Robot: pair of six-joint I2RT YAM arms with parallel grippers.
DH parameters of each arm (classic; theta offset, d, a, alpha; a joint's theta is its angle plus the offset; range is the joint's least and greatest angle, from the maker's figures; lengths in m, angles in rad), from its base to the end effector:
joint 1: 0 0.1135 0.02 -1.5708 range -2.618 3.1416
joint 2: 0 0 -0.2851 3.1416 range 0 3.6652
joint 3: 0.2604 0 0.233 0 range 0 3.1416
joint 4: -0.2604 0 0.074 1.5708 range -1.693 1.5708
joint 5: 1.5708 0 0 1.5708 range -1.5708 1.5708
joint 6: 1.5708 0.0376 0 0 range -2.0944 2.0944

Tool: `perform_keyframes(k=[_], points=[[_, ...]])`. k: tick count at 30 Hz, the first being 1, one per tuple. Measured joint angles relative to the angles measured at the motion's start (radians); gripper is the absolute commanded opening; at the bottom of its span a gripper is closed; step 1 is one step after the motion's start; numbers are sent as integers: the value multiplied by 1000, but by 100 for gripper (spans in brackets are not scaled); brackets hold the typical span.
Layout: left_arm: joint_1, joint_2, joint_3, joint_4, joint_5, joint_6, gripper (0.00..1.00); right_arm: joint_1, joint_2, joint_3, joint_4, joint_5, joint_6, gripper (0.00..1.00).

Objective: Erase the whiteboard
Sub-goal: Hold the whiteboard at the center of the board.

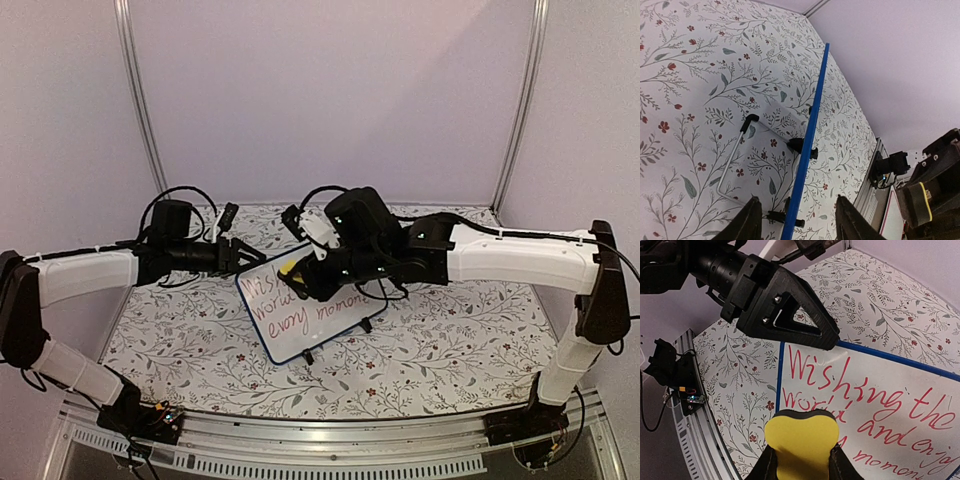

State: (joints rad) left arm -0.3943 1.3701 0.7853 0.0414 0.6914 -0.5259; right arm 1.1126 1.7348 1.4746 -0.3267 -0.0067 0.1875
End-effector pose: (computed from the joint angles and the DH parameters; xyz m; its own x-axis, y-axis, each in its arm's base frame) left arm 0.2421 -0.1267 0.2654 -0.8144 -0.0800 -0.5748 0.4521 0.5335 -0.7148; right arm 0.1734 0.3521 0.3330 -0.4083 -0.4064 -0.8174 -0.8379 0.5222 0.1589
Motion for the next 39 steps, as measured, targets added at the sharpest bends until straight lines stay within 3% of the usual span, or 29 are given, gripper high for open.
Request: perform_keyframes(k=[4, 13, 20, 33, 39], points=[[1, 18, -8, 26, 37, -15, 36, 13, 44, 27, -9, 31, 14, 19], [2, 14, -49, 73, 88, -26, 34, 15, 74, 31, -14, 66, 55, 19], [2, -2, -70, 79, 95, -28, 28, 16, 90, 66, -19, 103, 58, 19], [2, 30, -100, 180, 169, -86, 0, 33, 133, 67, 13, 106, 54, 19], [0, 29, -108, 195, 168, -96, 0, 48, 140, 68, 20, 109, 47, 18]])
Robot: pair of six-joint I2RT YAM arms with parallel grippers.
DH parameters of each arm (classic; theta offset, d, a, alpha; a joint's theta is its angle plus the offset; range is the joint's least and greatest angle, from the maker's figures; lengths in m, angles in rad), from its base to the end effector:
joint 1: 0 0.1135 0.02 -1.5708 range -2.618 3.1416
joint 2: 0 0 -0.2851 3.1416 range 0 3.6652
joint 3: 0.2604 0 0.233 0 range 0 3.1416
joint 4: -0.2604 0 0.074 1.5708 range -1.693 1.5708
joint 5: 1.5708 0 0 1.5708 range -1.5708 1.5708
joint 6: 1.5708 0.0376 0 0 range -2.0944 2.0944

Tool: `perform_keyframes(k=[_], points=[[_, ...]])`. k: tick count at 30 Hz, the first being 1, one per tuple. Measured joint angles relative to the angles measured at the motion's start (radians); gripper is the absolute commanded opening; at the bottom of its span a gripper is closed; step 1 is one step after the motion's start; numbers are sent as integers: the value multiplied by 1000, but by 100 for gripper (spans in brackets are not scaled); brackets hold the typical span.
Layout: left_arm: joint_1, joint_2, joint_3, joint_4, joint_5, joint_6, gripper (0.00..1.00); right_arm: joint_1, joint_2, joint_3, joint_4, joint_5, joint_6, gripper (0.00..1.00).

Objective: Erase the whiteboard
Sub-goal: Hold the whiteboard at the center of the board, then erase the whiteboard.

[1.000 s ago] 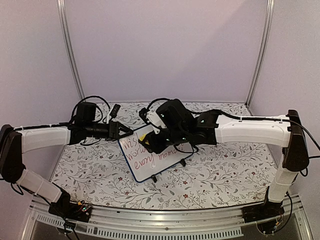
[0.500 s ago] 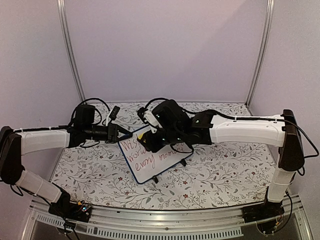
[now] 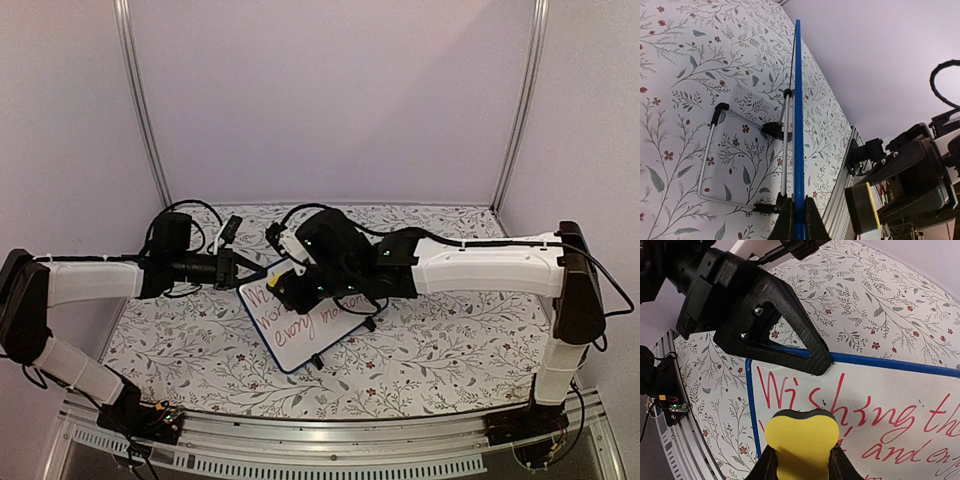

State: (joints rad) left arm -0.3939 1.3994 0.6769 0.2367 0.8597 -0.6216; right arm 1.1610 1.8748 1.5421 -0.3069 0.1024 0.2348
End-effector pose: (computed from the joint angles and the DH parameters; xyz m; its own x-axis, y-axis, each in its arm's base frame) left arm 0.2357 -0.1288 0.2445 -0.8567 -0.0555 -0.5129 0.4555 0.3853 -0.8025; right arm 0.1737 0.3902 0.3022 -0.4360 -0.4227 -0.7945 -0.8002 0.5860 0.1273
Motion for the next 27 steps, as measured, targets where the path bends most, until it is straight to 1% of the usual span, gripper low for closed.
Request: perform_keyframes(k=[8, 27], points=[[-1, -27, 0, -27, -32, 8, 0, 25, 49, 14, -1, 19, -13, 18], [-11, -45, 0, -42, -70, 32, 0, 48, 201, 217, -30, 92, -51, 17]])
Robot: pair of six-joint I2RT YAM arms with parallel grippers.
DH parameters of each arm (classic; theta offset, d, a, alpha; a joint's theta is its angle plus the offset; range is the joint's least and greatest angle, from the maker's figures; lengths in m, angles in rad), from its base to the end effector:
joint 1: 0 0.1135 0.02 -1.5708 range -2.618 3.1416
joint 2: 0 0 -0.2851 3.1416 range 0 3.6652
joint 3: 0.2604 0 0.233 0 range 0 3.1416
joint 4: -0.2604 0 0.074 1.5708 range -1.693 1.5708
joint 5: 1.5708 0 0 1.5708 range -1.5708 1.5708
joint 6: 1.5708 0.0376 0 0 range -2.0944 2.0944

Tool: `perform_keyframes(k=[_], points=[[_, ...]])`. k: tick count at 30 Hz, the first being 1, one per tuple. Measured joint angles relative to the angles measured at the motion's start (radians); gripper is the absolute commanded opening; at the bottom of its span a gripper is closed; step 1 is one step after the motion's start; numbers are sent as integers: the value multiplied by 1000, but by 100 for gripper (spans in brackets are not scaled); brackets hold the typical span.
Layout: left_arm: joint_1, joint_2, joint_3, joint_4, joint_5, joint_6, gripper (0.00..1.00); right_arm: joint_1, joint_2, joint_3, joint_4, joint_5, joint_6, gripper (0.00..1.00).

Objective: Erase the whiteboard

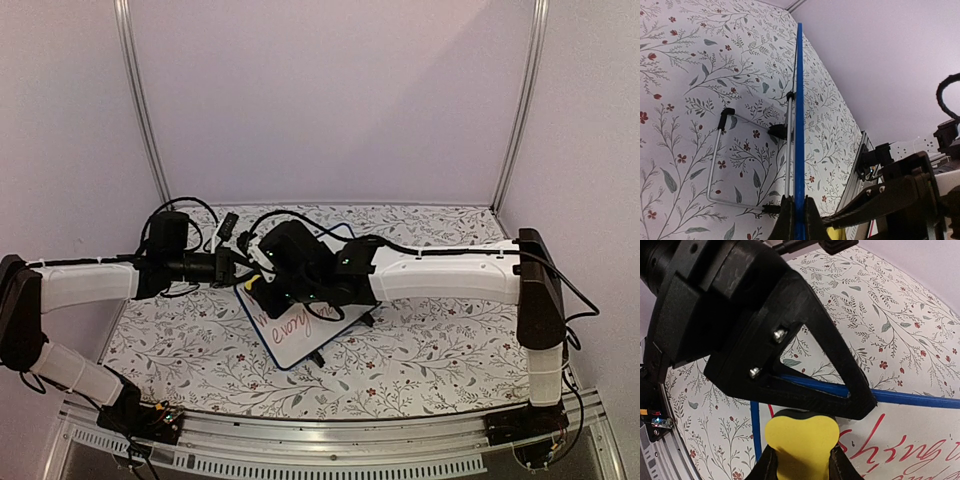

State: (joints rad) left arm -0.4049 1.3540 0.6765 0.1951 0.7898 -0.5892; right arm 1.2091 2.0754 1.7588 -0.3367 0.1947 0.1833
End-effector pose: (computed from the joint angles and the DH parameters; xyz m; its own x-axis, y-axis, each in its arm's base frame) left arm 0.2291 -0.1272 0.2509 -0.8300 -0.0699 -0.5534 0.4744 0.4334 -0.7662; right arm 0.1761 0.4450 0.2826 -0.3688 -0.4695 -0.8022 -0.8096 0.5863 0.0291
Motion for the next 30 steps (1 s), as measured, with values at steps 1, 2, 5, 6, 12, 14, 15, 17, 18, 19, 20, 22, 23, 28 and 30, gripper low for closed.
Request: perform_keyframes(k=[1, 2, 5, 6, 12, 14, 15, 17, 18, 19, 20, 22, 23, 28, 30], points=[[0, 0, 0, -1, -5, 2, 0, 1, 6, 3, 1, 3, -2, 17], [0, 0, 0, -2, -9, 3, 0, 1, 7, 4, 2, 5, -4, 17], [0, 0, 0, -2, -10, 3, 0, 3, 8, 6, 2, 8, -8, 17], [0, 0, 0, -2, -10, 3, 0, 3, 11, 11, 0, 10, -8, 17], [2, 0, 0, -2, -16, 3, 0, 8, 23, 21, 4, 13, 11, 17], [2, 0, 0, -1, -16, 3, 0, 11, 23, 21, 10, 14, 29, 17], [2, 0, 0, 0, -16, 3, 0, 13, 23, 19, 14, 17, 39, 17], [2, 0, 0, 0, -16, 3, 0, 18, 23, 10, 31, 29, 56, 16], [2, 0, 0, 0, -15, 3, 0, 21, 23, 2, 42, 37, 64, 16], [2, 0, 0, 0, -16, 3, 0, 23, 23, -6, 54, 43, 70, 16], [2, 0, 0, 0, -16, 3, 0, 26, 23, -21, 73, 51, 79, 16], [2, 0, 0, -2, -21, 6, 0, 28, 21, -47, 110, 66, 92, 16], [3, 0, 0, -3, -21, 8, 0, 30, 19, -60, 126, 70, 96, 16], [3, 0, 0, -3, -21, 13, 0, 40, -1, -137, 188, 83, 118, 16], [3, 0, 0, -2, -20, 13, 0, 43, -9, -162, 201, 84, 124, 16]])
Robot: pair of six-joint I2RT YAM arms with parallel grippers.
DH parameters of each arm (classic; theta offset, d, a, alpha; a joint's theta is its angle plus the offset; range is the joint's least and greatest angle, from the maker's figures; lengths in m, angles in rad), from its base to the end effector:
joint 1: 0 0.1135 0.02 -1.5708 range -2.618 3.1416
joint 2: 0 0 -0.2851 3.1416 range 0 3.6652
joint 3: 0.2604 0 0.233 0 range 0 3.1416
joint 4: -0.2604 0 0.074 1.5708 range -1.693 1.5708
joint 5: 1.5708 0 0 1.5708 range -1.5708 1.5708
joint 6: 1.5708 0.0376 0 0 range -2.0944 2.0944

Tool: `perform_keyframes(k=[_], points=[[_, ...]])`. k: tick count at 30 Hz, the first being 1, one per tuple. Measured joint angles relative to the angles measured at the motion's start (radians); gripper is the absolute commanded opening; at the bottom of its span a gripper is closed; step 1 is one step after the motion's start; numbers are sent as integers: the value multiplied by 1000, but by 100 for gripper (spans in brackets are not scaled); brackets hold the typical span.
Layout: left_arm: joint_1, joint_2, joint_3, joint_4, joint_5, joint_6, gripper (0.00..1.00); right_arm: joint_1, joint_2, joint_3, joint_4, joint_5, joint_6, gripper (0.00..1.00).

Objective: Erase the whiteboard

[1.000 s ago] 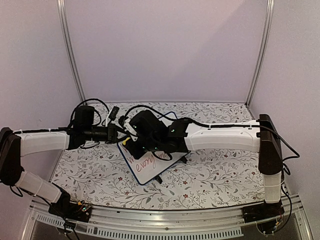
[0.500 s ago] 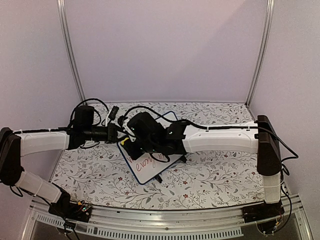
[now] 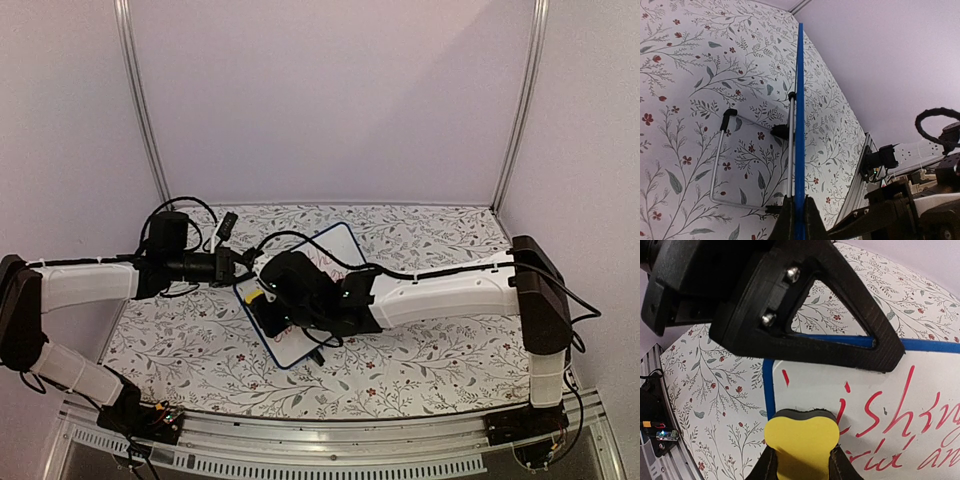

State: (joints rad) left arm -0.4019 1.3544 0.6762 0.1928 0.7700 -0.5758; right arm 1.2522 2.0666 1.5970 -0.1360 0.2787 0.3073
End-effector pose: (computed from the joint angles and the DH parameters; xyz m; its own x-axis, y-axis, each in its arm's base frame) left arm 0.2300 -0.1262 0.2503 -0.8216 -0.0755 -0.5650 0.4770 0.4515 -0.7540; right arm 0.1583 0.4470 0.2532 -0.4247 -0.3592 -0.8310 -0.7488 0.6553 0.0994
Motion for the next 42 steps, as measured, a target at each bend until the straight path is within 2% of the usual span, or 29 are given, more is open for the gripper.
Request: perform_keyframes(k=[9, 21, 42], points=[[0, 0, 0, 2, 0, 0, 0, 3, -19, -50, 29, 0, 19, 16], [6, 0, 0, 13, -19, -1, 0, 4, 53, 114, -34, 51, 7, 16], [6, 0, 0, 19, -14, -5, 0, 10, 57, 116, 6, 108, 6, 16]])
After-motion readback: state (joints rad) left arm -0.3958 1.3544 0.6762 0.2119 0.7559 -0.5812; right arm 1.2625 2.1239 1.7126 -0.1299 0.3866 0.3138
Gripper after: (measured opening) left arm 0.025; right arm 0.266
